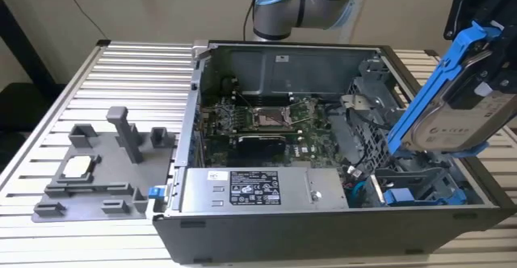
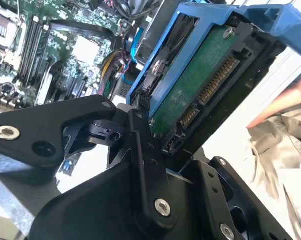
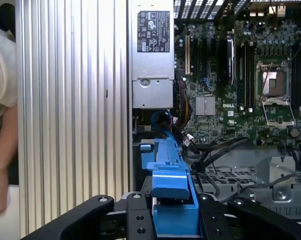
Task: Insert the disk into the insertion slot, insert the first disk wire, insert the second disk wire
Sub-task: 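Insert the disk into the insertion slot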
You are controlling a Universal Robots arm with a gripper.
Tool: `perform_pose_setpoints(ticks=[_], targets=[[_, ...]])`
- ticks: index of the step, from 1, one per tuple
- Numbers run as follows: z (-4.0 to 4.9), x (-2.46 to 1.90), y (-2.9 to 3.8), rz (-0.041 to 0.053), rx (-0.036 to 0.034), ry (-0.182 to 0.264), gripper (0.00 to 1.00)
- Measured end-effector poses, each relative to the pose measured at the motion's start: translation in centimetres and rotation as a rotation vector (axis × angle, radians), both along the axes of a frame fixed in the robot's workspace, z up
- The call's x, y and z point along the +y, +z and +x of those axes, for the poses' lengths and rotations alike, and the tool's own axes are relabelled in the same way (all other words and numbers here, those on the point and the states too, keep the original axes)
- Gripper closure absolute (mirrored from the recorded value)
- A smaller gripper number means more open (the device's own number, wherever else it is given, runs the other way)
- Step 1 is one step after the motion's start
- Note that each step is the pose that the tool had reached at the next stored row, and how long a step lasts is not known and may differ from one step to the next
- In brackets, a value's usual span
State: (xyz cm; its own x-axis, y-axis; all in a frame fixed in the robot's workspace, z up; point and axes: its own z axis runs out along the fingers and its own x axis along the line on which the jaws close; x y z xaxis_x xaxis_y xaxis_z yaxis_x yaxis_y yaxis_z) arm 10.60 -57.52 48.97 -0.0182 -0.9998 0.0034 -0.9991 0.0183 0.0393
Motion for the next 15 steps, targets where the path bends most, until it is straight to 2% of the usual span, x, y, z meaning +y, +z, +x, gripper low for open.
perform_pose_setpoints(ticks=[15], targets=[[0.83,0.0,-1.1,-0.0012,0.0007,0.0,0.67]])
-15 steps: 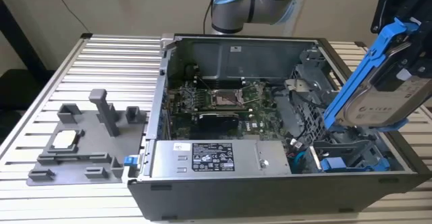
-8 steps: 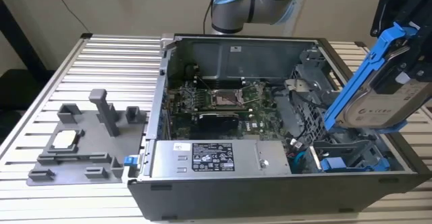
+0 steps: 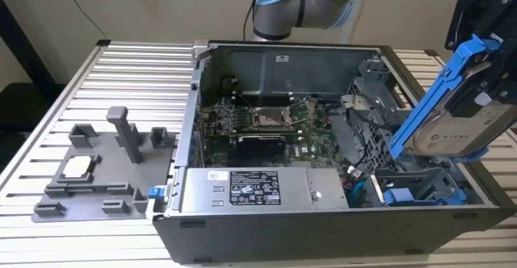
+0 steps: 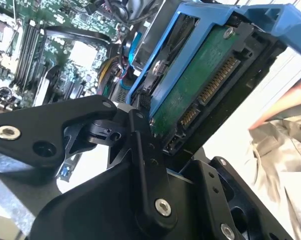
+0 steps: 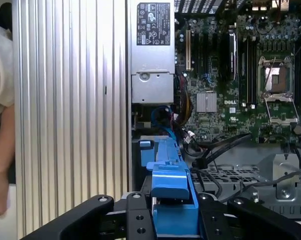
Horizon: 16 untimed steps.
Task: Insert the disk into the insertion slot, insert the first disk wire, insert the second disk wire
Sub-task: 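Insert the disk into the insertion slot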
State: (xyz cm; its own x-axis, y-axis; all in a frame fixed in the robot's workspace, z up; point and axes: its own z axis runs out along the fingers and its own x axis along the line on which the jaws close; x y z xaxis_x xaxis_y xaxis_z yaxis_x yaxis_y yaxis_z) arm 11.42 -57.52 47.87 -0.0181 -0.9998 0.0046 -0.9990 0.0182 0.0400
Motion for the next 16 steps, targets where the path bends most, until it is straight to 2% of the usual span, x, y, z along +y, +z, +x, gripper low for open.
perform_pose_setpoints(ticks=[16], targets=[[1.06,0.0,-2.14,-0.0009,0.0002,0.0,0.67]])
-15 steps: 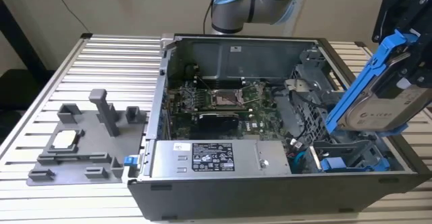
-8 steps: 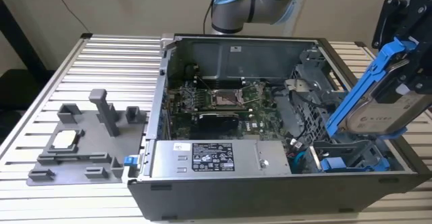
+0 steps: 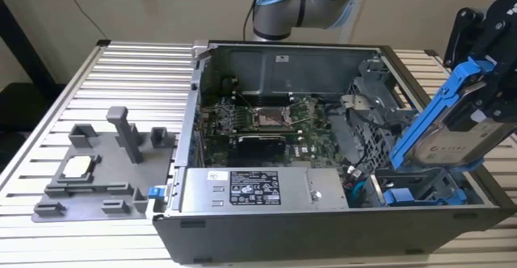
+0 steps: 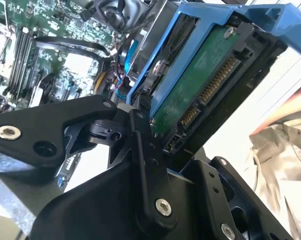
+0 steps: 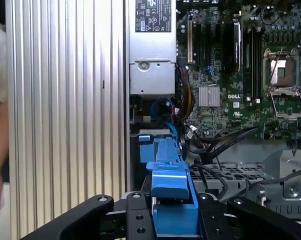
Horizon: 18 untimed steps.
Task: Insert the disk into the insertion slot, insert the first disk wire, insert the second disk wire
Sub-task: 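Insert the disk into the insertion slot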
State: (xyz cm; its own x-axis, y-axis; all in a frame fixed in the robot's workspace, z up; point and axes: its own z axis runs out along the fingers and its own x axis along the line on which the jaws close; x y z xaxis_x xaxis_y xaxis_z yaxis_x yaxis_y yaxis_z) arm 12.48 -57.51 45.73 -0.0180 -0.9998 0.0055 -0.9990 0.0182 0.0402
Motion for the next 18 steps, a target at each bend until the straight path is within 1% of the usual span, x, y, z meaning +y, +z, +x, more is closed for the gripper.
perform_pose_setpoints(ticks=[13,18], targets=[[0.15,0.0,-1.96,-0.0004,0.0008,0.001,0.67],[0.15,0.06,-2.64,-0.0005,0.0008,0.001,0.67]])
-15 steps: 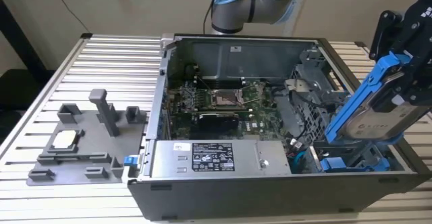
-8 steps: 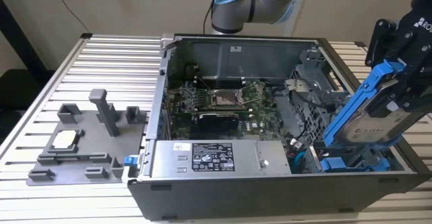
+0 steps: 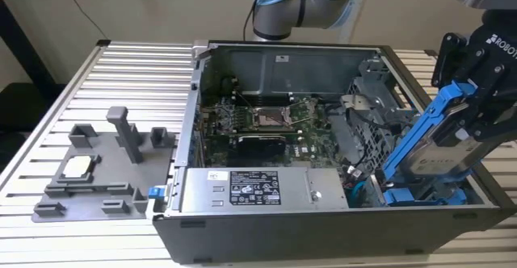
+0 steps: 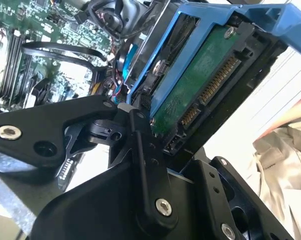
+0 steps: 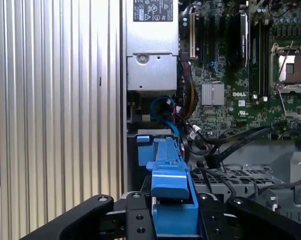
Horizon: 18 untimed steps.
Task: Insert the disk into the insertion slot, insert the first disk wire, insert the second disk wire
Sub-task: 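Insert the disk into the insertion slot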
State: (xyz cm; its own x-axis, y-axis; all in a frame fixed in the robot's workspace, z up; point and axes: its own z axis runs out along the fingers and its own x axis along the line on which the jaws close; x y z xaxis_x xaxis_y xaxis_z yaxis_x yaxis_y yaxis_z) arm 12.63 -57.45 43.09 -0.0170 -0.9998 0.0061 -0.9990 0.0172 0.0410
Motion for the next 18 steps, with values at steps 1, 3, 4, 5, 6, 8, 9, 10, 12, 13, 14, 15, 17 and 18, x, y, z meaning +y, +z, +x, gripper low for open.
perform_pose_setpoints(ticks=[1,3,4,5,6,8,9,10,12,13,14,15,17,18], targets=[[0.0,0.02,-0.14,0.0001,0.0,0.0,0.67],[0.0,0.03,-0.42,0.0001,0.0,0.0,0.67],[0.0,0.04,-0.56,0.0001,0.0,0.0,0.67],[0.0,0.04,-0.7,-0.0001,0.0,0.0,0.67],[0.0,0.04,-0.85,-0.0002,0.0,0.0,0.67],[0.0,0.04,-1.16,-0.0004,0.0,0.0,0.67],[0.0,0.04,-1.31,-0.0005,0.0,0.0,0.67],[0.0,0.04,-1.46,-0.0006,0.0,0.0,0.67],[0.0,0.05,-1.75,-0.0006,0.0,0.0,0.67],[0.0,0.05,-1.88,-0.0007,0.0,0.0,0.67],[0.0,0.05,-2.02,-0.0007,0.0,0.0,0.67],[0.0,0.05,-2.16,-0.0008,0.0,0.0,0.67],[0.0,0.06,-2.41,-0.0009,0.0,0.0,0.67],[0.0,0.07,-2.51,-0.0009,0.0,0.0,0.67]])
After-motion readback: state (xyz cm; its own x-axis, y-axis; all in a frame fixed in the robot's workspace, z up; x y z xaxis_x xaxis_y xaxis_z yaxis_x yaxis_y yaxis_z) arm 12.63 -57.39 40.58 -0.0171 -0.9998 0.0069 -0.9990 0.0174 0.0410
